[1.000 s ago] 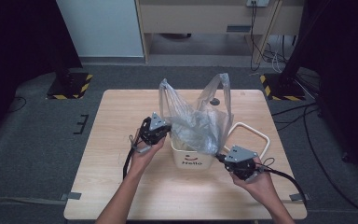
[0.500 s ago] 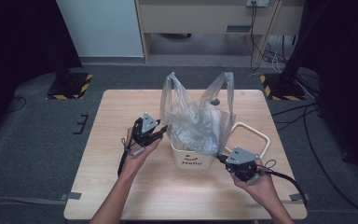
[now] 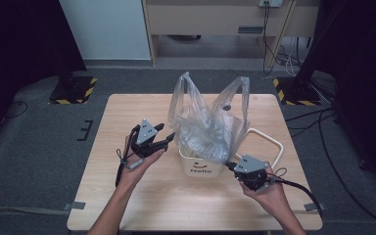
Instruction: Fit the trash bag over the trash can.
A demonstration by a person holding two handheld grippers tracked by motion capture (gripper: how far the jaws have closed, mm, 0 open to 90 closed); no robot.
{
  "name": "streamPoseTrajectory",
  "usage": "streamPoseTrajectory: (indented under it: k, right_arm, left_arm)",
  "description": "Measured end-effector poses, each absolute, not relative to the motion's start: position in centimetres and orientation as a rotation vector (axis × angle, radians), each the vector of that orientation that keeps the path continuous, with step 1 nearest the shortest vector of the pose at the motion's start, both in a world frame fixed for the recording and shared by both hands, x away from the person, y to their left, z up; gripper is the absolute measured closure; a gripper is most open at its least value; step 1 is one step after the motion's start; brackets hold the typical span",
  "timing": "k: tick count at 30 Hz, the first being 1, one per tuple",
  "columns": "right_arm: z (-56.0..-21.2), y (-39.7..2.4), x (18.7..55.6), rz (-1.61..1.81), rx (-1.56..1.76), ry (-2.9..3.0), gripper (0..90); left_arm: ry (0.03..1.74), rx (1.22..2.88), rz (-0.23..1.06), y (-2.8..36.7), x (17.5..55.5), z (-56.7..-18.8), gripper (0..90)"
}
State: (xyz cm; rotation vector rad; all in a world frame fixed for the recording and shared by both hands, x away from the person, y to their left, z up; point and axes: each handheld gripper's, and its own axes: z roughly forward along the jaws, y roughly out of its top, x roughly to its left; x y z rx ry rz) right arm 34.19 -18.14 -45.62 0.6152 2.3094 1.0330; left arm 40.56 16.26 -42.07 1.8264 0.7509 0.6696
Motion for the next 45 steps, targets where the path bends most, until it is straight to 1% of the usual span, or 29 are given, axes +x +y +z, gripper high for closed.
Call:
streamPoseTrajectory:
  k: [5, 8, 11, 17, 25, 30, 36, 41, 42, 45]
  right_arm:
    - [-45.6, -18.2, 34.3, 1.024, 0.609, 2.309, 90.0]
    - [-45.6, -18.2, 34.2, 1.019, 0.607, 2.311, 90.0]
    - [-45.6, -18.2, 34.1, 1.013, 0.61, 2.306, 89.7]
    - [-45.6, -18.2, 34.1, 1.015, 0.602, 2.296, 86.6]
    - [-45.1, -17.6, 33.9, 0.968, 0.554, 2.311, 88.3]
    - [-45.0, -17.4, 34.0, 0.957, 0.549, 2.323, 90.0]
    - [-45.1, -17.4, 34.0, 0.945, 0.536, 2.33, 90.0]
    - [-45.1, -17.4, 34.1, 0.938, 0.533, 2.334, 90.0]
    - [-45.1, -17.4, 34.1, 0.938, 0.532, 2.335, 90.0]
    - [-45.2, -17.4, 34.1, 0.938, 0.533, 2.335, 90.0]
  left_arm:
    - [0.698, 1.812, 0.621, 15.0, 39.8, -40.7, 42.3]
    - [0.665, 1.819, 0.596, 14.0, 39.6, -40.0, 38.0]
    - [0.66, 1.827, 0.535, 13.0, 39.8, -39.6, 31.9]
    - [0.656, 1.816, 0.493, 11.4, 39.9, -38.9, 25.5]
    - [0.647, 1.809, 0.396, 9.6, 40.3, -37.8, 22.1]
    - [0.639, 1.829, 0.371, 8.5, 40.3, -37.6, 20.9]
    - [0.643, 1.846, 0.328, 7.1, 40.5, -37.7, 21.6]
    - [0.652, 1.851, 0.321, 6.0, 40.6, -37.6, 22.5]
    - [0.653, 1.85, 0.329, 5.8, 40.5, -37.5, 23.5]
    - [0.647, 1.863, 0.345, 5.7, 40.4, -37.5, 34.3]
